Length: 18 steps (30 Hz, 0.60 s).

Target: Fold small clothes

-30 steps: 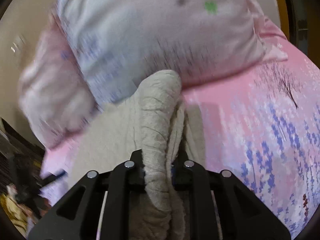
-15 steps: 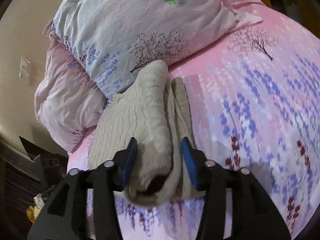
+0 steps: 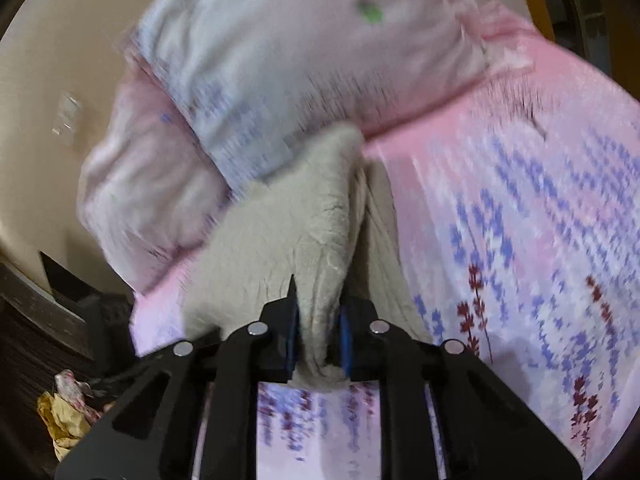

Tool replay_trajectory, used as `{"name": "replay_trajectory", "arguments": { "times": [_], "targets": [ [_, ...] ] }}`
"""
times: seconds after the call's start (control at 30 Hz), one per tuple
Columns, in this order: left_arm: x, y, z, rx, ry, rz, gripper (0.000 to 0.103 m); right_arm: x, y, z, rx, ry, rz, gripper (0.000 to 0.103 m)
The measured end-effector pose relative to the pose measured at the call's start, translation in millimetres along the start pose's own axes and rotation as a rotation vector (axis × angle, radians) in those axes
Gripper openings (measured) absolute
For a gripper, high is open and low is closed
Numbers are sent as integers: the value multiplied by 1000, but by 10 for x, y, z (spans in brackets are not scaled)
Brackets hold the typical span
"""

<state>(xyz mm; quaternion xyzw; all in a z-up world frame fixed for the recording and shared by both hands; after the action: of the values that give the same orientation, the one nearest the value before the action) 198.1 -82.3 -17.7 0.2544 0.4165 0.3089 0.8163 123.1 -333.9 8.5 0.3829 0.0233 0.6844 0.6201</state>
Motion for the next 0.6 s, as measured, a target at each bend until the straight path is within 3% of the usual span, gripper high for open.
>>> {"name": "replay_trajectory", "arguments": {
  "times": [0.07, 0.17, 0.23, 0.37, 0.43, 0.5, 0.53, 0.6],
  "targets": [
    [-11, 50, 15, 0, -31, -11, 27, -1, 76, -11, -26, 18, -14, 9],
    [-88, 25, -59, 34, -133, 23, 27, -211, -46, -166, 20, -5, -87, 8],
    [-105, 46, -92, 35, -185, 26, 30, -353, -98, -258, 46, -76, -51, 8],
    [-31, 117, -73, 31, -142, -41, 38, -191, 123, -165, -54, -28, -13, 8],
    [-11, 151, -78, 23, -130, -71, 44, -145, 181, -136, -92, 17, -36, 8],
    [10, 174, -90, 23, -125, -68, 47, -240, 82, -155, -55, 8, -84, 8],
    [30, 166, -97, 31, -115, -73, 47, -374, -68, -213, 9, -28, -120, 8],
    [81, 108, -100, 52, -87, -85, 44, -491, -226, -312, 68, -75, -127, 9]
  ]
}}
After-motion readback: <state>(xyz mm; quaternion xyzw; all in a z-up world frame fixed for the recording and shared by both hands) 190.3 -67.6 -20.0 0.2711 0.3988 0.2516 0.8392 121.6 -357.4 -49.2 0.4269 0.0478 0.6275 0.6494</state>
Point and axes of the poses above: each gripper's, at about its wrist camera, not at the fingertips, and y roughly against the way its jaws point, x to its left, z to its top, the point moved 4 cm from there along -y, roughly the way its jaws point, and after that the axes turned 6 degrees about -z, right-handed, at the moved point
